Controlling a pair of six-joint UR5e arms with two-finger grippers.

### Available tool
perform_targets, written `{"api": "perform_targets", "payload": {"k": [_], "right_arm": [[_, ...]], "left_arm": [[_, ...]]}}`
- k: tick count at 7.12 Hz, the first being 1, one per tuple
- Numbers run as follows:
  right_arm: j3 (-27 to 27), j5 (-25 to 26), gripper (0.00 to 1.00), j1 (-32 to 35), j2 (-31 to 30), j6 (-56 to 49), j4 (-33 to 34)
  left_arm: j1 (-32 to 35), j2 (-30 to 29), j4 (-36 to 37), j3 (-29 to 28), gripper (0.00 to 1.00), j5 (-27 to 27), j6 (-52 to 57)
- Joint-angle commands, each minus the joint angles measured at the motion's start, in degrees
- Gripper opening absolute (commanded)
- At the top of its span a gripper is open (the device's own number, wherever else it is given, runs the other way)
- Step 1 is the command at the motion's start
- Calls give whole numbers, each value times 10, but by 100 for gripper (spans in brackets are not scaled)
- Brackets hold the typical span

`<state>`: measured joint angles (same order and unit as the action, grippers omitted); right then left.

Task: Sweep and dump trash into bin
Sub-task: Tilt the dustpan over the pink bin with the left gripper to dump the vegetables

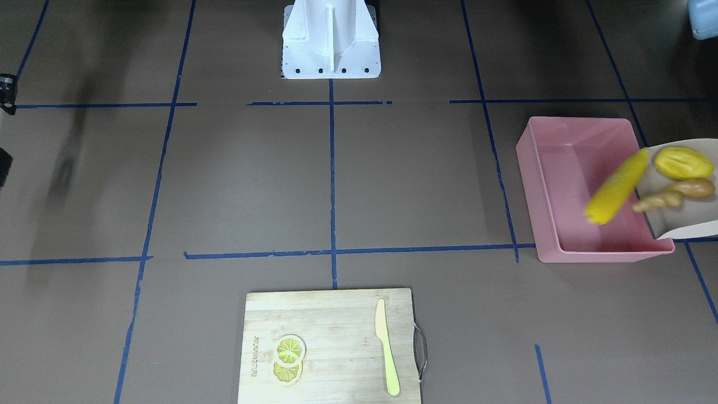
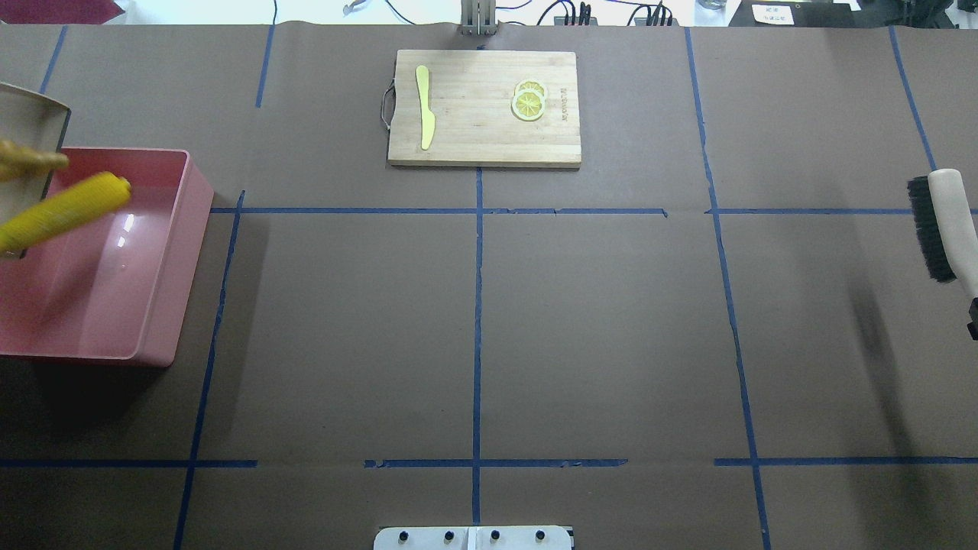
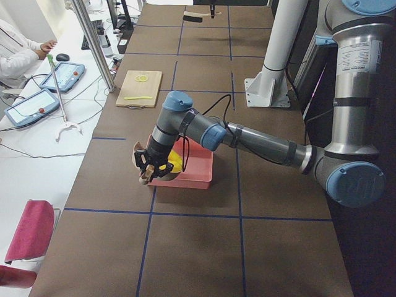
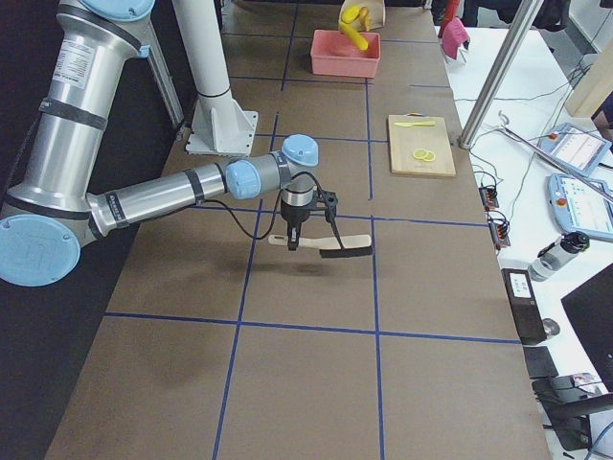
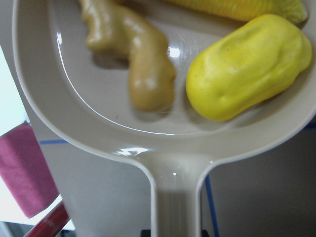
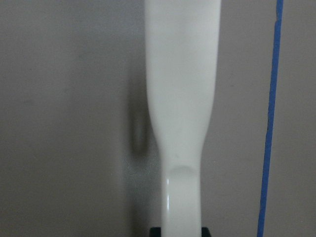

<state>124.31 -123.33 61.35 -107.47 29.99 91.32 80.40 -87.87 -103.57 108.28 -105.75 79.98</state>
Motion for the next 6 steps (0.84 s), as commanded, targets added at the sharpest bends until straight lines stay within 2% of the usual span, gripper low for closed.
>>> {"api": "perform_targets", "payload": {"k": [1, 4, 5, 6], "right_arm": [[1, -25, 3, 0, 0, 0, -1], [-1, -35, 3, 0, 0, 1, -1], [0, -35, 3, 0, 0, 1, -2], [0, -35, 3, 0, 0, 3, -1]], "left_arm": [[-2, -1, 0, 6, 0, 22, 61], [-2, -11, 12, 10, 0, 31, 75], [-2, -21, 40, 27, 0, 6, 32], [-2, -31, 73, 43, 0, -93, -41]]}}
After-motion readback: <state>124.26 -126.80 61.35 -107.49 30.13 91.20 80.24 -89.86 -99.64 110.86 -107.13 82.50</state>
